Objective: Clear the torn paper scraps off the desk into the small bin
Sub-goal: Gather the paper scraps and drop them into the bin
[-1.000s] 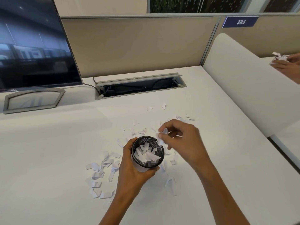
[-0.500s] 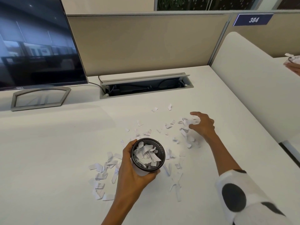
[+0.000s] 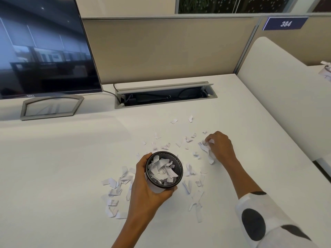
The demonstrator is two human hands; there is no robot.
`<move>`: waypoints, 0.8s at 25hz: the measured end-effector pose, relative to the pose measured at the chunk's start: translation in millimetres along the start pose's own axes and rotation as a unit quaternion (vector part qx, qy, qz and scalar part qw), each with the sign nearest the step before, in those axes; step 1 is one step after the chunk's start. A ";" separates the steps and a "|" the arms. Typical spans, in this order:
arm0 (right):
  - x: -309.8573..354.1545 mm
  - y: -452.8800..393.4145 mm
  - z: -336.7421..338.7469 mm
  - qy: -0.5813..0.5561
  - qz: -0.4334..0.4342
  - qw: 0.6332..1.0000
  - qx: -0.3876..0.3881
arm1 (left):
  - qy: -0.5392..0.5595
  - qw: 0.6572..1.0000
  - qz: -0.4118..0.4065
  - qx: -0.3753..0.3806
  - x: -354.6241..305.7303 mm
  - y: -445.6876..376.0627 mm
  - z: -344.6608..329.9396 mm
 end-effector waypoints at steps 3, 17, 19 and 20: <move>2.5 11.0 13.3 -0.122 -0.059 0.991 -0.016 | -0.005 1.000 -0.005 0.000 -1.3 1.1 -0.2; 155.2 110.0 83.9 -0.354 0.139 0.908 0.175 | 0.018 1.000 0.006 0.004 -2.6 -2.7 -8.7; 158.1 112.5 80.6 -0.320 0.164 0.907 0.219 | 0.017 1.000 0.005 0.003 -2.0 -2.6 -7.7; 152.1 108.5 81.3 -0.337 0.160 0.899 0.227 | 0.018 1.000 0.005 0.001 -0.7 -2.1 -6.3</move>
Point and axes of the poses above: each hand's wrist, its own y-axis away from the middle knuckle, its own z-axis out of the back of the hand, x = y × z, the point moved 4 cm from there along -y, towards the middle knuckle, and after that the axes turned 4 degrees about x, right-handed, at the moved point
